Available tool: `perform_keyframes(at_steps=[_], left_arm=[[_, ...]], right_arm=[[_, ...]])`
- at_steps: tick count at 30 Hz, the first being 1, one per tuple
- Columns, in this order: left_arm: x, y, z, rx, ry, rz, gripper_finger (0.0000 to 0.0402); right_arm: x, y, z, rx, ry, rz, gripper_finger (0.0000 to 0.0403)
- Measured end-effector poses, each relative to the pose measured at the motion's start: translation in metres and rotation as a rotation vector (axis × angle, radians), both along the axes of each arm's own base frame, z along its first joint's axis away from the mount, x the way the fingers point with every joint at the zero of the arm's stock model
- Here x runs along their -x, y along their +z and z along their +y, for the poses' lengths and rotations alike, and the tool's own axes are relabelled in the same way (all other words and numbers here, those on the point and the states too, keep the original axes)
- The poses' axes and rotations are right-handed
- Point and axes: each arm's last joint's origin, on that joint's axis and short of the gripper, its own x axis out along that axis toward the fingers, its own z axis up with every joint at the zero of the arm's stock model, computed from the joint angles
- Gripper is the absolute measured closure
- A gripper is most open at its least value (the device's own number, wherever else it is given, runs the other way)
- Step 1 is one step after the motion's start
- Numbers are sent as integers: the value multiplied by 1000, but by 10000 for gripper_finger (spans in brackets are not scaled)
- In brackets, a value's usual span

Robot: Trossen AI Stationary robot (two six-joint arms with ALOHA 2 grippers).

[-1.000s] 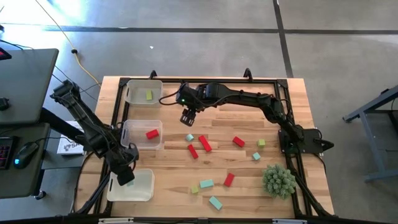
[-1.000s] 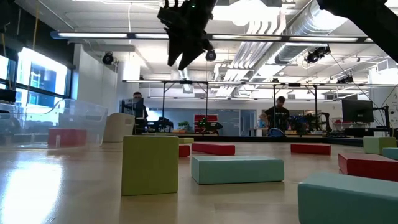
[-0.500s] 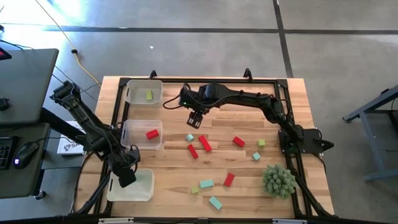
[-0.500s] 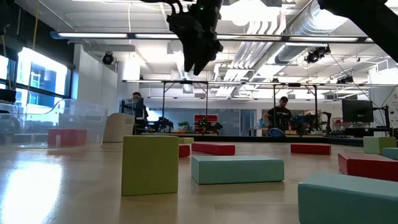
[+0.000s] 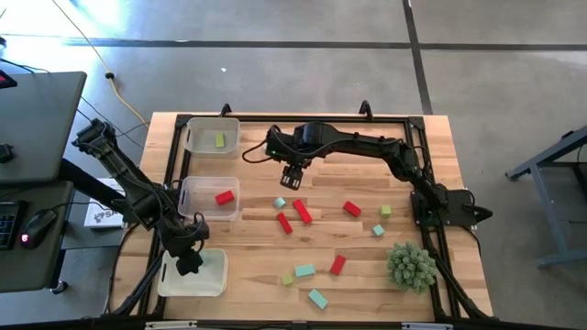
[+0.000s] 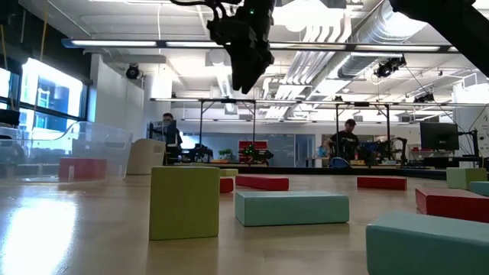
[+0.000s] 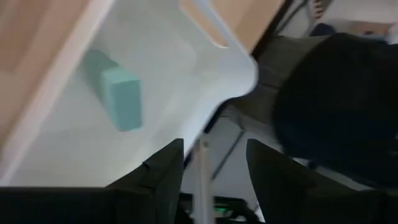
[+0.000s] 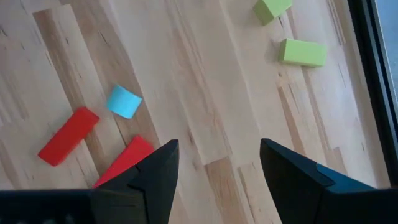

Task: Sort & place blocks by color
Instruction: Put the light green block into the gray bin

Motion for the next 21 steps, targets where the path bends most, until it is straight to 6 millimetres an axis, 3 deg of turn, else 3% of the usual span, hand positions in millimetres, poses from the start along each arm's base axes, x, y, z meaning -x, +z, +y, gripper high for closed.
perform_keyframes(at_steps=[10, 21], left_arm=[[-2, 13, 11, 12, 159, -126, 236], [-19, 21, 57, -356, 538, -393, 237]], right_arm=[[4, 0, -23, 29, 52, 22, 190], [12, 0, -60, 60, 83, 43, 190]])
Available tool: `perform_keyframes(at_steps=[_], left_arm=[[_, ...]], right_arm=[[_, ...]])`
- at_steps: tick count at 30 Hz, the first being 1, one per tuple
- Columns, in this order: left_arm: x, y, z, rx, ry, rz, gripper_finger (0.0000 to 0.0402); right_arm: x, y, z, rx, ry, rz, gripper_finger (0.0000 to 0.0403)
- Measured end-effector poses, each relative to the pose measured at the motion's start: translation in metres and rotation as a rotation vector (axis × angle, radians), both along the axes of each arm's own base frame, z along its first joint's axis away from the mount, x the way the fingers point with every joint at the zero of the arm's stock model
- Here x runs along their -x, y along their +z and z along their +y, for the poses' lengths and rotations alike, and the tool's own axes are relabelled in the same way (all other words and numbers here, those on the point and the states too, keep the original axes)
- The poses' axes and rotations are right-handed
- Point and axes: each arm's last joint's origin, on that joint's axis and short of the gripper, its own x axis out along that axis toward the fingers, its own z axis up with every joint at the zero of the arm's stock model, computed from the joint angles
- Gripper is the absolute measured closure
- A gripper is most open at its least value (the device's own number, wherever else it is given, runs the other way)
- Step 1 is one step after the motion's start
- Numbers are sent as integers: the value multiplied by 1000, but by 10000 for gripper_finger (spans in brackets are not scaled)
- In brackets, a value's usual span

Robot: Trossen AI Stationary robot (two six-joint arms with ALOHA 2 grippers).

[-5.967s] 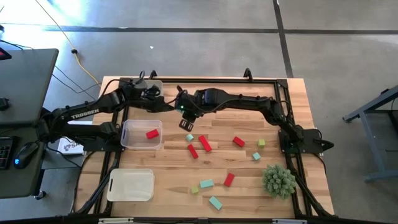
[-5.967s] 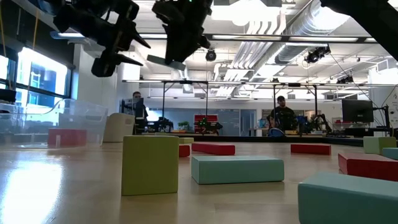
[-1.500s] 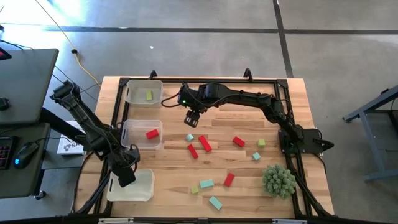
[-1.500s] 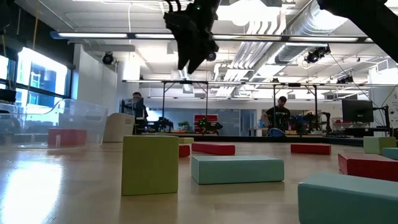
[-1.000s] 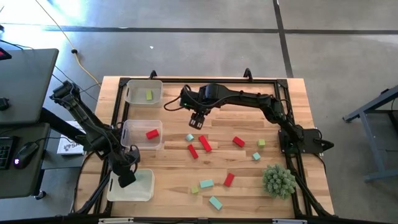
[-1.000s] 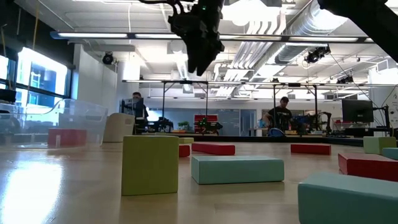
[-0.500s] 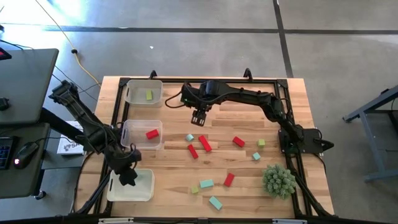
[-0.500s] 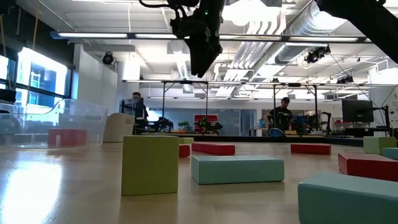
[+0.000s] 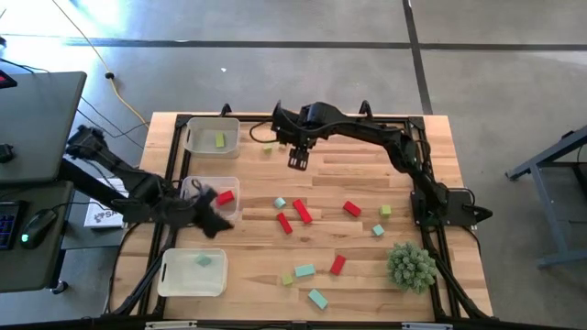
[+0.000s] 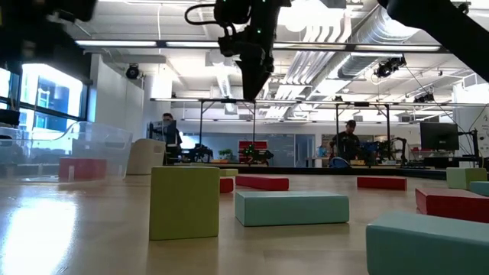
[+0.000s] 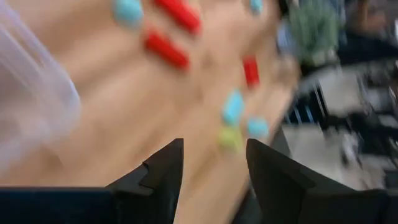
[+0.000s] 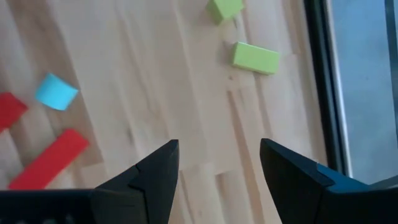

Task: Sort & place blocks by color
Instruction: Put the light green block into the gray bin

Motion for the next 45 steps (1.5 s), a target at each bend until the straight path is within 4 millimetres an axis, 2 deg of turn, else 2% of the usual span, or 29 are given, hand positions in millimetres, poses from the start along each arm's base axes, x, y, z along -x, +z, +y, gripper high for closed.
perform_keyframes(at_steps=[6, 13, 21, 26, 37, 45], left_arm=[[-11, 4, 32, -245, 111, -31, 237], [-20, 15, 75, -545, 143, -28, 237], [-17, 27, 126, -736, 87, -61, 237], [-8, 36, 153, -885, 145, -57, 235], [6, 52, 180, -1183, 165, -29, 195], [7, 69, 188, -1331, 238, -135, 170]], right_arm=[[6, 0, -19, 3, -36, -1, 190], [10, 1, -40, 11, -92, -36, 190], [14, 1, -50, 1, -158, -48, 190], [14, 1, -52, -2, -173, -51, 190], [14, 1, -51, -32, -225, -71, 190], [15, 1, -52, -2, -280, -72, 190]])
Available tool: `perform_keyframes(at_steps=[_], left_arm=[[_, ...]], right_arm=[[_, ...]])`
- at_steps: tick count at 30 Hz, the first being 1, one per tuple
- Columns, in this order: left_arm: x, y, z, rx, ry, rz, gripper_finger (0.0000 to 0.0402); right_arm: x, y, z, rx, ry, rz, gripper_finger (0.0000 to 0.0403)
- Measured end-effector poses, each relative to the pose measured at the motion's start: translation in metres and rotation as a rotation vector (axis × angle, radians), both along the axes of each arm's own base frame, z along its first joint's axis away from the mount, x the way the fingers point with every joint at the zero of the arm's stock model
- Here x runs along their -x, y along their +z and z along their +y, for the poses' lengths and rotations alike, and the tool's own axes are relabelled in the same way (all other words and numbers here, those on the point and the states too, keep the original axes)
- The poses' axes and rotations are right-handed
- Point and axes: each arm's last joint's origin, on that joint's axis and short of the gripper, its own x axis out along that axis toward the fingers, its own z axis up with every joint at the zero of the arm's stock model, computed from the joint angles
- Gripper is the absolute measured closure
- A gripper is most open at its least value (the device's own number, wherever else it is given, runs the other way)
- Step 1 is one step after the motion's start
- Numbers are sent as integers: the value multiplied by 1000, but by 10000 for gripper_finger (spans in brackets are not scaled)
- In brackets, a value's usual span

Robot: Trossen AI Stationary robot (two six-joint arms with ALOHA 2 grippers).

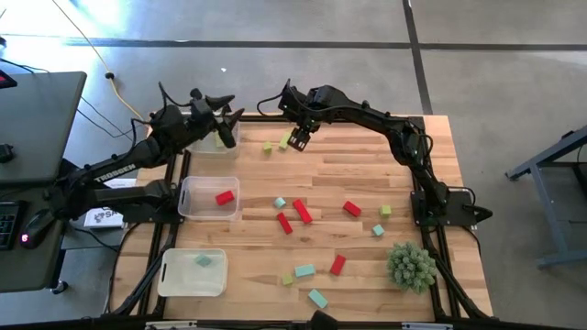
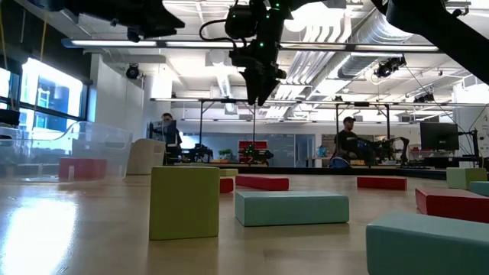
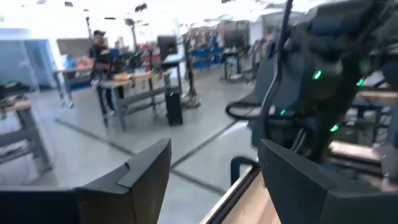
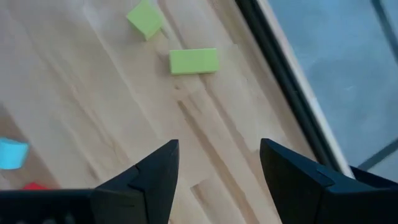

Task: Sort & place blocks by color
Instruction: Put the light green block into the gray bin

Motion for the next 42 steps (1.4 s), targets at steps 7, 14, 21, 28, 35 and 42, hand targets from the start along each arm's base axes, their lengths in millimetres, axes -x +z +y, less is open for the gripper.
perform_keyframes(at_steps=[7, 14, 21, 28, 35, 42], left_arm=[[-17, 3, 23, 22, -23, 141, 173], [-47, -4, 60, 175, -20, 304, 174], [-70, -38, 92, 374, -10, 492, 174], [-87, -72, 109, 515, -20, 629, 174], [-98, -96, 118, 614, -30, 727, 174], [-113, -111, 113, 674, -52, 816, 174]], right_arm=[[3, 0, -6, 42, -30, 17, 190], [7, 0, -16, 31, -113, -2, 190], [10, 0, -20, 19, -141, -7, 190], [9, 0, -20, 19, -140, -7, 190], [9, 0, -20, 15, -159, -14, 190], [9, 0, -20, 10, -161, -18, 190]])
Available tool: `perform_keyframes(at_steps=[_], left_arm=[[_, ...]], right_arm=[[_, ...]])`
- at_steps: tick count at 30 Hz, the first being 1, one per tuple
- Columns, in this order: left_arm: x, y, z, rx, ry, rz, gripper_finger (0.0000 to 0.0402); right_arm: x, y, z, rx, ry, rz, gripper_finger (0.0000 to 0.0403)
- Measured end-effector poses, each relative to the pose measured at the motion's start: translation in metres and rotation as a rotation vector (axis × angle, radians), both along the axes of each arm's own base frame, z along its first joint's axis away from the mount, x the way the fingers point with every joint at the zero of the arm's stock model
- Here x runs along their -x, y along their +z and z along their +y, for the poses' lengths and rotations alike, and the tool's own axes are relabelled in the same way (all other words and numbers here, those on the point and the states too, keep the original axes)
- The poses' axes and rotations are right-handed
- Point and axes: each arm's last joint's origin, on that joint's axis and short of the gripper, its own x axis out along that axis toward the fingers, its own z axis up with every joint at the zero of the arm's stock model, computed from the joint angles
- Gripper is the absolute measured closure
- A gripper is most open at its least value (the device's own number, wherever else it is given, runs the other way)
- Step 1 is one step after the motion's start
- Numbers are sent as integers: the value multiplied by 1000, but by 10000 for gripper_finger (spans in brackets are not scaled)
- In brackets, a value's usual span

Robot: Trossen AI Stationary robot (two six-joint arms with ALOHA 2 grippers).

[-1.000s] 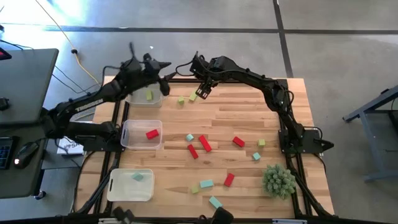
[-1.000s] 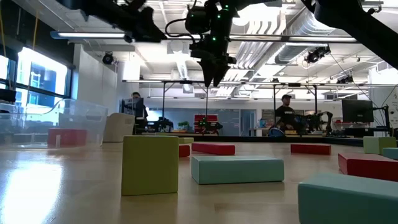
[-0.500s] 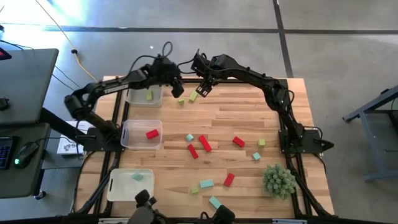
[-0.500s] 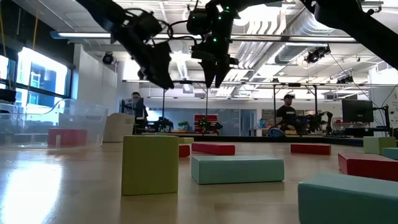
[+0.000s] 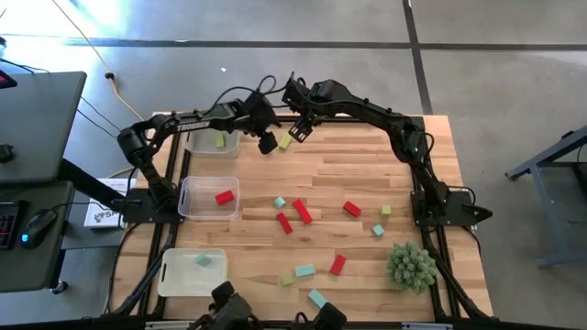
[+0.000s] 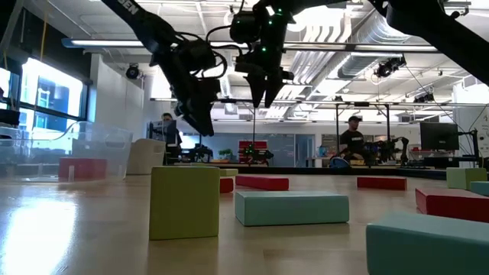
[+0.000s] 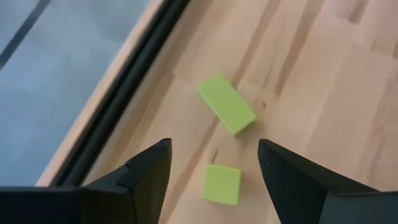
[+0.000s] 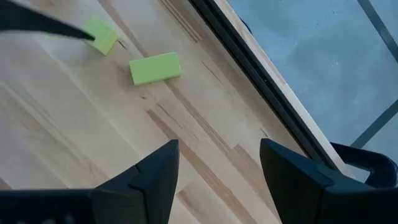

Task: Sort & place blocks by color
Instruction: Put the light green block into the gray bin

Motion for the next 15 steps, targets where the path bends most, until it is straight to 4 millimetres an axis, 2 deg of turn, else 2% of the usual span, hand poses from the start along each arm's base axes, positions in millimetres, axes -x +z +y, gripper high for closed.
perform_keyframes(at_steps=[6, 15], left_arm=[[-8, -7, -11, -9, -8, 81, 174], [-16, -8, -21, -30, -18, 109, 174]], right_arm=[[0, 0, 0, -11, -36, -15, 190], [0, 0, 0, -19, -72, -28, 190]])
